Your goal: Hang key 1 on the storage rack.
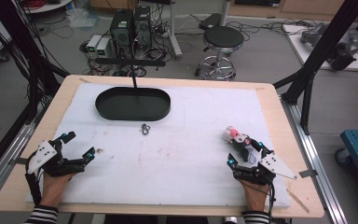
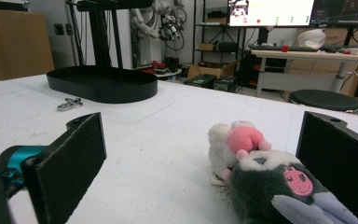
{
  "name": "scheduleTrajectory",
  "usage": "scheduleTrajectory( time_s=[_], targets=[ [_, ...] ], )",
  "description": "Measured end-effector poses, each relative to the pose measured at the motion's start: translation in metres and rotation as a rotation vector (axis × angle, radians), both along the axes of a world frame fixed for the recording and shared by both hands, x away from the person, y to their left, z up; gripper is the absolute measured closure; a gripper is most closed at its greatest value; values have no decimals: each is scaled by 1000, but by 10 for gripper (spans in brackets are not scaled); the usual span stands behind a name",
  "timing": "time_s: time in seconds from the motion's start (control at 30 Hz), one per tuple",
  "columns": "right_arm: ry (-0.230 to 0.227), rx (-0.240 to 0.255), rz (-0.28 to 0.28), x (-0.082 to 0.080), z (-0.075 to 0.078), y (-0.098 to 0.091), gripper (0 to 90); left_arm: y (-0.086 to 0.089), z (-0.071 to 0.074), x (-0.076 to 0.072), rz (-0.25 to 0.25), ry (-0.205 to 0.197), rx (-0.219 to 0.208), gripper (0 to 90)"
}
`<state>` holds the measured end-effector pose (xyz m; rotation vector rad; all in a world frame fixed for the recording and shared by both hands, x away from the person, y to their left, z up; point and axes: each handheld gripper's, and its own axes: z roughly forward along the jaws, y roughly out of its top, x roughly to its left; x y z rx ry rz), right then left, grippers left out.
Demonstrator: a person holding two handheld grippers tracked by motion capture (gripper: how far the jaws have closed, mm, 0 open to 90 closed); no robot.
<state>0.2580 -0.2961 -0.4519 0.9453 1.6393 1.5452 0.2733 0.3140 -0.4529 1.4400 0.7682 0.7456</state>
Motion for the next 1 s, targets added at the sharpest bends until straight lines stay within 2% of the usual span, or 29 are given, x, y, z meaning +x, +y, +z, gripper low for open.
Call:
scheduleTrajectory(
  time_s=[0.13,0.47,0.63,0.77,0.87,1.0],
  targets=[
    [1,-2,-4,0,0,0,7,-1,0,-1,1,-10,10,17],
    [5,-1,-9,-1,0,1,7,0,0,0,5,-7,-3,17],
    [-6,-32,3,-2,0,3,7,0,0,-2,2,-16,5,17],
    [-8,-24,0,-1,0,3,6,0,0,-1,4,-15,-3,17],
    [22,15,10,1,1,-1,7,0,0,-1,5,-14,-2,17],
    [47,-25,7,3,7,-4,7,1,0,-1,4,-13,-2,17]
  ],
)
